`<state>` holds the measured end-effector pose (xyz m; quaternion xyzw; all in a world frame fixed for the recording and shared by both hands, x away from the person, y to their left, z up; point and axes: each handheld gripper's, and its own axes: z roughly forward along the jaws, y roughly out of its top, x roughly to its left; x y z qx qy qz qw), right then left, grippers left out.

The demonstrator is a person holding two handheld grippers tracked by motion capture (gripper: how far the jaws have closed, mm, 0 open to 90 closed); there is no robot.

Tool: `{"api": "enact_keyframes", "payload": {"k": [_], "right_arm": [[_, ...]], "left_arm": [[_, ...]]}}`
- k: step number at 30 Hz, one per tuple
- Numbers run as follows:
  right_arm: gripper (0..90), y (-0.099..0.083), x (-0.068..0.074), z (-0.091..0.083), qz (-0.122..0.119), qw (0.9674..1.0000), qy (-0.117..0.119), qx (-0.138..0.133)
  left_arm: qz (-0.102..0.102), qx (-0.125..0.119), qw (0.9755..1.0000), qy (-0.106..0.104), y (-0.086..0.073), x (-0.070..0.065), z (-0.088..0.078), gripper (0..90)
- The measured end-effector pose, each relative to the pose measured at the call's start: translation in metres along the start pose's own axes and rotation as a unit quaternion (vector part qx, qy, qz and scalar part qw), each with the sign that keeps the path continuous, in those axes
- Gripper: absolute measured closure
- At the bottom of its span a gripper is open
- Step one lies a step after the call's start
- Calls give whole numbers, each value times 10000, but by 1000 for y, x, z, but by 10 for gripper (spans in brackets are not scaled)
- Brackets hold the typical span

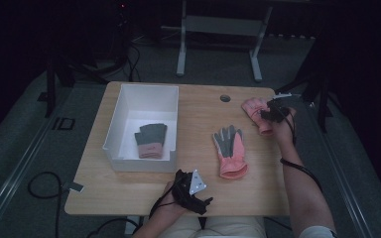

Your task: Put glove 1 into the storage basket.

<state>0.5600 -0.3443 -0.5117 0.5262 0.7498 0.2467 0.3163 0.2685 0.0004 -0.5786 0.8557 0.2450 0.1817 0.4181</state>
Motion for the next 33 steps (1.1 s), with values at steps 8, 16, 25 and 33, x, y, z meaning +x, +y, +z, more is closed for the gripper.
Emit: {"api": "enact_keyframes", "payload": {"k": [8,16,25,33], "right_arm": [[724,-7,4,14,73,9999,-95,112],[882,-3,7,3,258,9993,-224,172],[886,-6,5,-65,617,9977,-213,-206],[886,-36,20,-134,925,9945,-199,-460]], "left_arm": [[-15,-6,10000,11,-1,-1,-2,14],[-8,-25,10000,40,-1,0,-2,14],[36,-96,9999,20,5,0,-2,14],[34,-100,9999,47,8,2,-2,14]]}}
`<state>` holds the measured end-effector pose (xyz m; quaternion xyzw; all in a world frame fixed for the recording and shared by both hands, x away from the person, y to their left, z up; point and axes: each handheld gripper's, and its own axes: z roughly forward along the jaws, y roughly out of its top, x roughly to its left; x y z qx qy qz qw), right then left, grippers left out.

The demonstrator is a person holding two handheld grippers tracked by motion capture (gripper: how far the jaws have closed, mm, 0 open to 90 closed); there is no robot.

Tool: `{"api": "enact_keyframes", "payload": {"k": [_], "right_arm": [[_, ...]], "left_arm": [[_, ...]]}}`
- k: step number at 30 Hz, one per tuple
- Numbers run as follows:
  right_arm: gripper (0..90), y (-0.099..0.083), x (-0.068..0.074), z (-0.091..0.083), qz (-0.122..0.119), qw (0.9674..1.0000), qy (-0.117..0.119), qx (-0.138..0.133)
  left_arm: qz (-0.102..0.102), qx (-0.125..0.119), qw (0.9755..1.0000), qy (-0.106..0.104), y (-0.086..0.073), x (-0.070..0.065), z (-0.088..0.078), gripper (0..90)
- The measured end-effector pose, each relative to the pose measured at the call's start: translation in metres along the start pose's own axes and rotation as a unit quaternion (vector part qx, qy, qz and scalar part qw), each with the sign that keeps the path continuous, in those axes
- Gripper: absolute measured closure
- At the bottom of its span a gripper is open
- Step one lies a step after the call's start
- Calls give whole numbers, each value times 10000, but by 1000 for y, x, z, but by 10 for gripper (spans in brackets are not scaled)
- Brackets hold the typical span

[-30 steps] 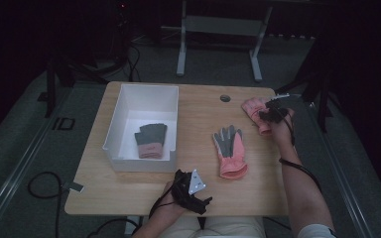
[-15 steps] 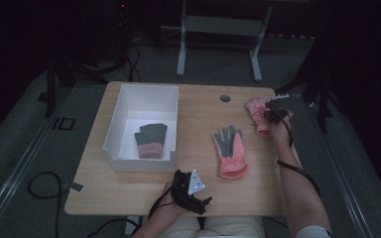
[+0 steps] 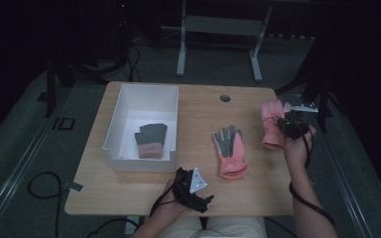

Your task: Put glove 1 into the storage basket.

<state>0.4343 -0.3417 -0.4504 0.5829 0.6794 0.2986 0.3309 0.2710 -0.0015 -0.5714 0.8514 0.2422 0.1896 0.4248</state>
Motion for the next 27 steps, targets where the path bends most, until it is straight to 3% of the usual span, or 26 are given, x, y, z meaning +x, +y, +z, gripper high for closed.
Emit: {"api": "enact_keyframes", "payload": {"k": [3,5,7,10,15,20,27], "right_arm": [[886,-7,4,-13,6,10000,-18,-14],[886,-18,6,-30,165,9998,63,-50],[886,-26,11,-38,152,9999,45,-47],[886,-38,17,-48,111,9999,65,-63],[885,-54,18,-60,132,9998,171,-2],[885,-66,17,-57,82,9995,249,175],[884,-79,12,-27,131,9986,269,426]], "left_arm": [[-104,-47,9999,-59,1,2,-1,14],[-102,-43,9999,-35,2,3,-2,14],[-95,-21,9999,-84,1,3,-1,14],[-73,-7,10000,54,1,1,0,14],[-54,4,10000,-6,0,-2,2,14],[-34,16,9998,-203,0,-3,4,14],[-128,-275,9990,-332,0,-2,1,15]]}}
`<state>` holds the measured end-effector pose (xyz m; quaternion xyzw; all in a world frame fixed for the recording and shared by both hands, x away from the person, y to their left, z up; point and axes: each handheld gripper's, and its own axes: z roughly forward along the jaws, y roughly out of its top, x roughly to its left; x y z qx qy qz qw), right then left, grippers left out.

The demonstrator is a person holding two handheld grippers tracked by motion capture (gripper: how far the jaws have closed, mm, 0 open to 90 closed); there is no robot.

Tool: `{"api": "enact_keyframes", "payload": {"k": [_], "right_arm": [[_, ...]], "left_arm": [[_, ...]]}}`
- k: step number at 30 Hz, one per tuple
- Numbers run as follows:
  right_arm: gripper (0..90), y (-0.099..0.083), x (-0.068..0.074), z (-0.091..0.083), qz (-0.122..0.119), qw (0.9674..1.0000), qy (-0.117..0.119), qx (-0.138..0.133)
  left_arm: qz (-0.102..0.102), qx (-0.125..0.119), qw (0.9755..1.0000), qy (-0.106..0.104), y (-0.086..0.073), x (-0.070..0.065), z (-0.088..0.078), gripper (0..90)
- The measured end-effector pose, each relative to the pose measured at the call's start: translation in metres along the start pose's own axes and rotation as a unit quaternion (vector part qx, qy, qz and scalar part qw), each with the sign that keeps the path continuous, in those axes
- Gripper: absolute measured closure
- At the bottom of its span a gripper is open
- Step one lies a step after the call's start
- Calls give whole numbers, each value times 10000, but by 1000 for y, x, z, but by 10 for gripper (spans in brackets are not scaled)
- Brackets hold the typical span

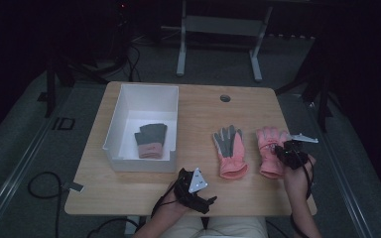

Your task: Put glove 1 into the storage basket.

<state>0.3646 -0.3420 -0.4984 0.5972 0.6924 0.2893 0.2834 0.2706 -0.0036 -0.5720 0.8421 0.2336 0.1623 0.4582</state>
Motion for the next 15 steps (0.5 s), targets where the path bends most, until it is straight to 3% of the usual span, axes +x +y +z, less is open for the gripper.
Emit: {"api": "enact_keyframes", "payload": {"k": [8,12,15], "right_arm": [[871,-5,0,28,-232,9996,41,149],[864,-8,1,33,-270,9995,32,133],[863,-7,-3,36,-367,9991,157,109]], "left_arm": [[85,-188,9998,39,0,-1,-3,15],[35,-96,9999,53,1,-2,-3,15],[10,-93,10000,-10,0,-2,-2,15]]}}
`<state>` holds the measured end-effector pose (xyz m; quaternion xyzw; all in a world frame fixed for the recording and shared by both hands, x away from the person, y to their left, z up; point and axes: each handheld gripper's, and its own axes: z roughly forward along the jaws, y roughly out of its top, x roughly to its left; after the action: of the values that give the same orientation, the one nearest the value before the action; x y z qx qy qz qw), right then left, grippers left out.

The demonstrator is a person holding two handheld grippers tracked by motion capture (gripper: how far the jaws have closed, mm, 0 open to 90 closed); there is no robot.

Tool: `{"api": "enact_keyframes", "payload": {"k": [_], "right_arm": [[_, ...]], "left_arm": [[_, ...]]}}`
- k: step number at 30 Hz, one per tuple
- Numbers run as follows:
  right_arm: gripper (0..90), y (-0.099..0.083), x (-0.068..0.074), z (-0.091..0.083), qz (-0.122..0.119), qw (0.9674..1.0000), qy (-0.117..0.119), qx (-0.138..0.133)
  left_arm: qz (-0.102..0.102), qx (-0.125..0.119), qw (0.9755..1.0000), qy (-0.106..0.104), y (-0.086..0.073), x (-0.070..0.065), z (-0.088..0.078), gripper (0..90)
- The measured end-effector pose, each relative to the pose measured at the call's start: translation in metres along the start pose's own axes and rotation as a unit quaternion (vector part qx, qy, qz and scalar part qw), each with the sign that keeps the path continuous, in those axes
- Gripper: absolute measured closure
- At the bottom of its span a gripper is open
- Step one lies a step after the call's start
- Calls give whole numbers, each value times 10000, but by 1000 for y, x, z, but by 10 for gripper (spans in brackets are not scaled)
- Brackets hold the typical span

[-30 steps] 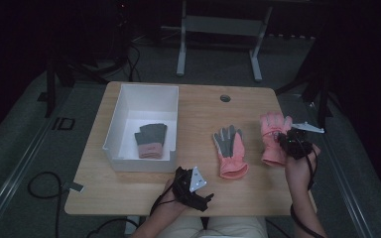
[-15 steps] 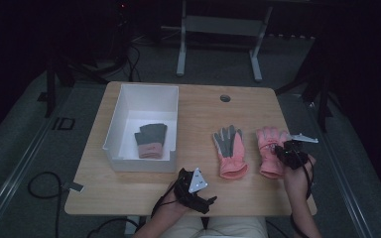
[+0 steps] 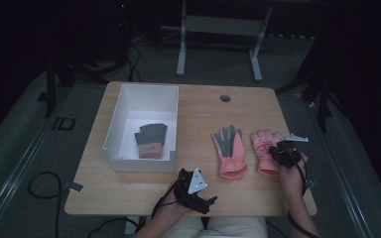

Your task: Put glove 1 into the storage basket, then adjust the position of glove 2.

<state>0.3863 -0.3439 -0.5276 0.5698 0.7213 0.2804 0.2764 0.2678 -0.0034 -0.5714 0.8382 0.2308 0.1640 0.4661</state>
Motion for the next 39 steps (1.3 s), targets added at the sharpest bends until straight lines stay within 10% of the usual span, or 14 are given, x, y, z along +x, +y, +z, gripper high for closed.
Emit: {"api": "enact_keyframes", "payload": {"k": [23,32,39], "right_arm": [[625,12,-19,-37,-292,9977,566,-219],[608,16,-21,-27,-862,9939,693,-42],[628,13,-19,-14,-857,9940,672,135]], "left_arm": [[-29,306,9995,42,2,-1,3,15],[-19,352,9994,57,2,-1,3,17],[-2,383,9993,41,2,-2,4,22]]}}
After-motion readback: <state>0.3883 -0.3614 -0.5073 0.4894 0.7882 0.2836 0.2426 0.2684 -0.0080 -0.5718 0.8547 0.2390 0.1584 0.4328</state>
